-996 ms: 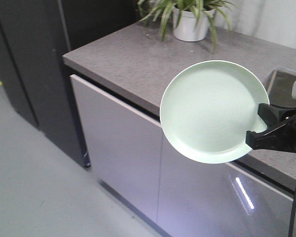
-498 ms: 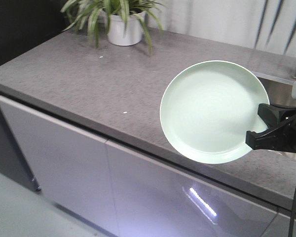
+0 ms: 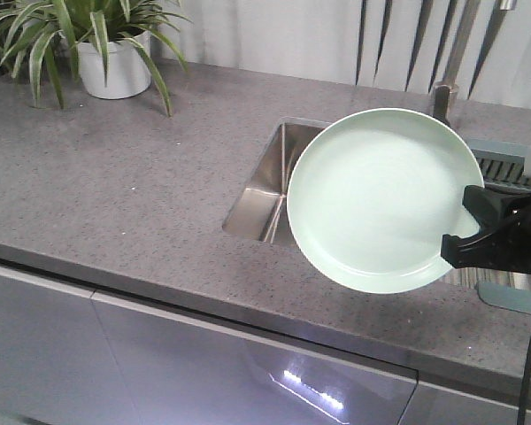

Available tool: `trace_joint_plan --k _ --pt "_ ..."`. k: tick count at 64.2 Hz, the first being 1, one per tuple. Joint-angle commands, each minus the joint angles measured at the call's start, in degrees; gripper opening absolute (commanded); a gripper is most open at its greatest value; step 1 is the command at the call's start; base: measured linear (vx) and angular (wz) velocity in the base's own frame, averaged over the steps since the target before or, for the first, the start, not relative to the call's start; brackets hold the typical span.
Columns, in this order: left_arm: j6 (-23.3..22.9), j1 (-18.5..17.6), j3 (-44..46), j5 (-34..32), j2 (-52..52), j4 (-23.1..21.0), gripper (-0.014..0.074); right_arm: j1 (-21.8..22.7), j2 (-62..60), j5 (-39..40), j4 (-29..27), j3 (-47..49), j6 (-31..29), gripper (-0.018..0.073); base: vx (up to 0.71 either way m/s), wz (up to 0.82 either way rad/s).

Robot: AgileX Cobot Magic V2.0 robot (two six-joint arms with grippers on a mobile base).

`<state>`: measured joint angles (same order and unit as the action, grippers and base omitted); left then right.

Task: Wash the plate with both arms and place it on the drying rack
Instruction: 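Hold the plate in the right gripper while turning toward the sink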

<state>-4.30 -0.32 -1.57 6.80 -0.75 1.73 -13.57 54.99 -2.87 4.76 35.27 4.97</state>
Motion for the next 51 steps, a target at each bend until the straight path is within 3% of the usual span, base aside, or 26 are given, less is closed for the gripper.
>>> trace_joint_plan --k 1,51 --pt "-0.6 -0.3 -0.9 -4.0 -0.8 -0.5 -0.0006 0.3 -0.8 4.5 0.4 1.7 -0.4 -0.0010 0.08 -0.34" --pt "-0.6 -0.3 -0.9 -4.0 -0.8 -0.5 -0.0006 0.3 -0.8 4.6 0.4 1.7 -0.4 -0.0010 0.06 -0.30"
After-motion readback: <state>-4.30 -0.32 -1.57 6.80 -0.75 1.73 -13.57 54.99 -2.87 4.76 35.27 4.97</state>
